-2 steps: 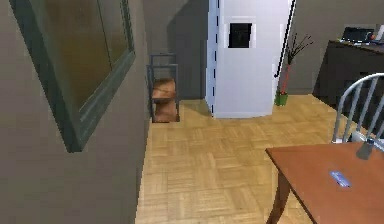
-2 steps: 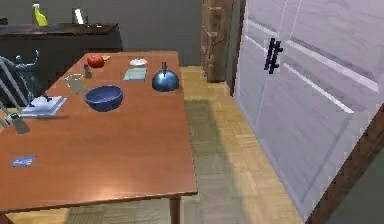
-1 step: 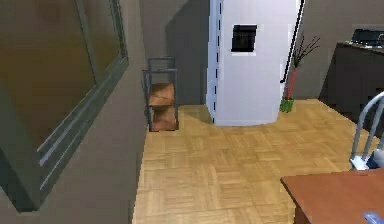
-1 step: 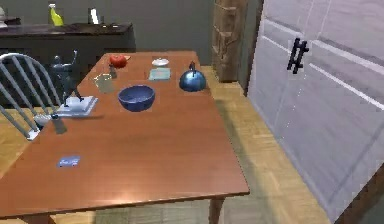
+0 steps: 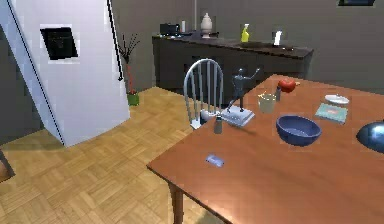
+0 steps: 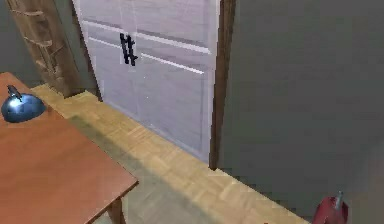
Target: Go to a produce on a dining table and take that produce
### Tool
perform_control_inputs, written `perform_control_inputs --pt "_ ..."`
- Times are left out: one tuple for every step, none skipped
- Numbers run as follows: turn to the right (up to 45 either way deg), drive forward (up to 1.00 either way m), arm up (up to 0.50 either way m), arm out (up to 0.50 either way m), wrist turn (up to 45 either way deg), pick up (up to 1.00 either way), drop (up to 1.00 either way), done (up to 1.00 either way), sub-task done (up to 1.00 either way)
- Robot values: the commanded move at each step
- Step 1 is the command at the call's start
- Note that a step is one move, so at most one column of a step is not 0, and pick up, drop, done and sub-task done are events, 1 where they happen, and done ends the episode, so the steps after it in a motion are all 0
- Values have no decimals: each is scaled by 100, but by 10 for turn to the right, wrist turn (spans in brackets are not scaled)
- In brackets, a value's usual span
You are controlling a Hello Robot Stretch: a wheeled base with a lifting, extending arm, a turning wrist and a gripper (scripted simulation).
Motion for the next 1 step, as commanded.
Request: perform_control_inputs --pt "360 0 0 0 0 0 0 0 0"
